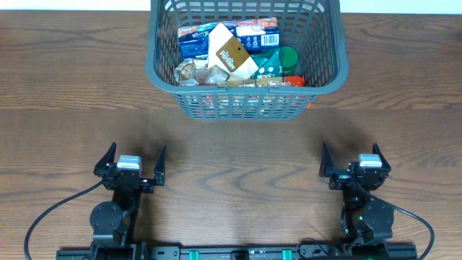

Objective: Pack container

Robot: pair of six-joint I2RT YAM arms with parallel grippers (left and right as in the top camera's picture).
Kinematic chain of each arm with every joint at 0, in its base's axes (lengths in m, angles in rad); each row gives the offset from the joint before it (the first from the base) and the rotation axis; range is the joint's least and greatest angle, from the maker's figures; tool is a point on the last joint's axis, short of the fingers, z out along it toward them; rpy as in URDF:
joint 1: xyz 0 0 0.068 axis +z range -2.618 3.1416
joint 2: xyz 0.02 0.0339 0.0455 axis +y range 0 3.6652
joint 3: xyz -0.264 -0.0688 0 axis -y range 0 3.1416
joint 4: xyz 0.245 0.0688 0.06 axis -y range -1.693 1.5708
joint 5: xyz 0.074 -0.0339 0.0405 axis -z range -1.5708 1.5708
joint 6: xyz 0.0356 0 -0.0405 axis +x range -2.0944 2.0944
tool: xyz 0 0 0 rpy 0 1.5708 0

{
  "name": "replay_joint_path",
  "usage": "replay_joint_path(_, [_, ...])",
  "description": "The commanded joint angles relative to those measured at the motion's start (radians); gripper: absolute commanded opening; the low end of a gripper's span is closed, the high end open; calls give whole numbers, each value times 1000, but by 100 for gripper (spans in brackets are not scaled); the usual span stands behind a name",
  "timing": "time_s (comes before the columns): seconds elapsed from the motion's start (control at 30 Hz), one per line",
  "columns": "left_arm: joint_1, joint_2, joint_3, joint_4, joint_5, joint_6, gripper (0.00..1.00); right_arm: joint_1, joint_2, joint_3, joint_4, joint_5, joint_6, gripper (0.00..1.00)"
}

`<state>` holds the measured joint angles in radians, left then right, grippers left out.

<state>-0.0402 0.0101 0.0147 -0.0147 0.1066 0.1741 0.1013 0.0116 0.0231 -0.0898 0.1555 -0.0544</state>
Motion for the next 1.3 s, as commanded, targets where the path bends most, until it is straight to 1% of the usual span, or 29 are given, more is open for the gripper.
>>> replay_joint_path(0.0, [-3,-8,-11,-38,67,19,99,-9,-6,-1,-4,13,16,99])
replay_joint_path(0.07, [-2,-6,-11,-38,69,-12,99,-9,-6,-1,-5,13,16,99])
replay_joint_path(1.27, [-2,-5,-11,-38,69,-11,99,-9,-6,-1,-5,13,16,99])
